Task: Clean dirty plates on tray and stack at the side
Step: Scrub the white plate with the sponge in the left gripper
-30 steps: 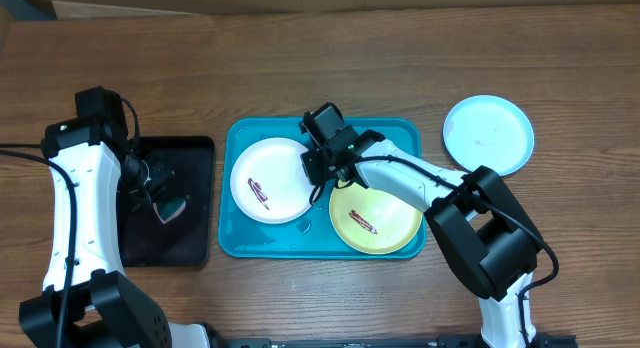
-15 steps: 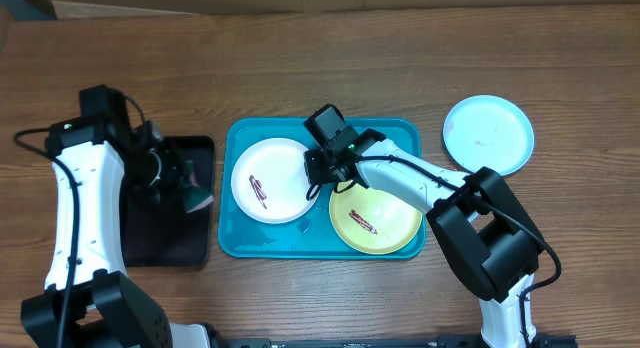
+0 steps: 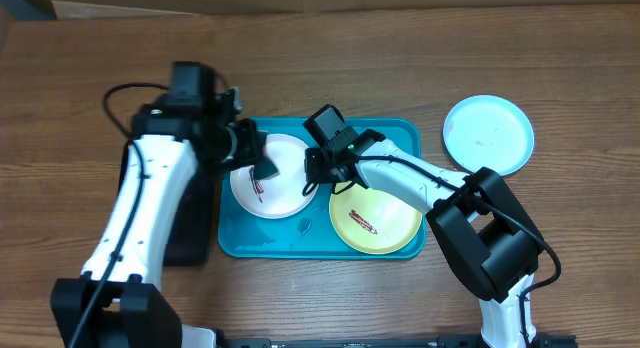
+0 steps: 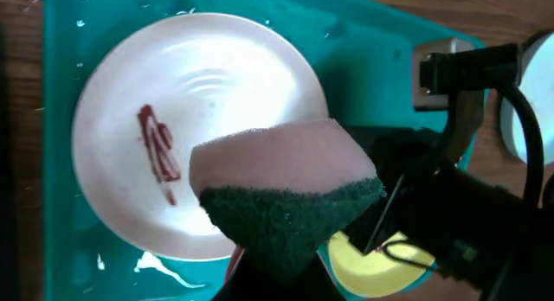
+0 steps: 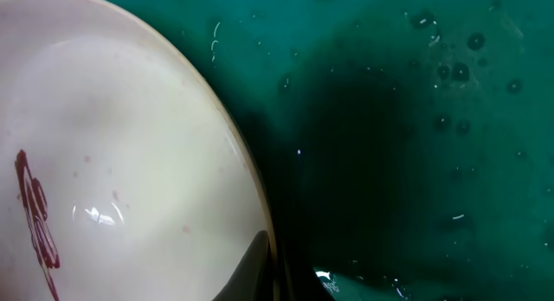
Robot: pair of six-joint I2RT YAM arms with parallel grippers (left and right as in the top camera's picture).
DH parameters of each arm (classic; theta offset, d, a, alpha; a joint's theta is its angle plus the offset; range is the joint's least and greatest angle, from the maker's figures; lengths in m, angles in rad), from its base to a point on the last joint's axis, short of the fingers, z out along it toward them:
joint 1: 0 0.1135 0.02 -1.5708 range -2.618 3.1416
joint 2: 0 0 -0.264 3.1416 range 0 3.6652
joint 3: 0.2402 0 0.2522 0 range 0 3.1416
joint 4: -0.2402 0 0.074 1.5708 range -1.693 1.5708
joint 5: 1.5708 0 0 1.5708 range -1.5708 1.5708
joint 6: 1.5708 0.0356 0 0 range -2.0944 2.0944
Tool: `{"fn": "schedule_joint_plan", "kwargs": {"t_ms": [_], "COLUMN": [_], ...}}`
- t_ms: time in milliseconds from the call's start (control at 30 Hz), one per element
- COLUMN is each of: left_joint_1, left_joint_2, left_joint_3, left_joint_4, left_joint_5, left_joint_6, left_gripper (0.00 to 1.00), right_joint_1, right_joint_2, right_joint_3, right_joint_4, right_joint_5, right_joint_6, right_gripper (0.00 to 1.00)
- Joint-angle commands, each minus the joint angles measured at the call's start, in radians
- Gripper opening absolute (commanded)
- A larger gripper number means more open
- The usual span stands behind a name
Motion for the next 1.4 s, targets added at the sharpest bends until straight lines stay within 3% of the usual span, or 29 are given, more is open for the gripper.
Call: {"fn": "schedule_joint_plan", "kwargs": {"t_ms": [0,200,400,733,1033,1200,1367], "left_joint_1": [-0.081,-0.143,-0.077,0.001,-0.017,-0.019,0.008], "left_joint_2": [0.035,0.128,0.196,0.235,0.403,0.499,0.504], "left_joint_3": [0.000,0.000,0.000,0.000,0.000,0.000,0.004], "left_joint_4": [0.040,0.103,0.097,0.108,0.153,0.146,0.066], "left_joint_5": [-0.129,-0.192,-0.198,-0.055,0.066,-0.051,-0.324], "left_joint_6": [-0.169,-0.193,-0.224,-0.131,-0.032,-0.032,-0.038], "left_gripper": [0.04,0.04,0.04,0.04,0.04,0.04,0.04], "right_joint_1": [-0.004,-0.004,-0.004,-0.004,-0.004,-0.004,-0.004], "right_joint_2": [0.006,0.006,0.006,0.006,0.006,0.006,0.006], "right_joint_3": [-0.010,-0.010,-0.010,-0.010,-0.010,-0.010,-0.010], "right_joint_4": [-0.013,-0.015,-0.032,-0.010,-0.014,-0.015,-0.021], "right_joint_5": [0.033,0.034,0.037,0.071,0.071,0.071,0.071], "right_joint_6": [0.075,0.074,0.074,0.074,0.074,0.074,0.074], "right_gripper": [0.04,0.04,0.04,0.04,0.04,0.04,0.04]}}
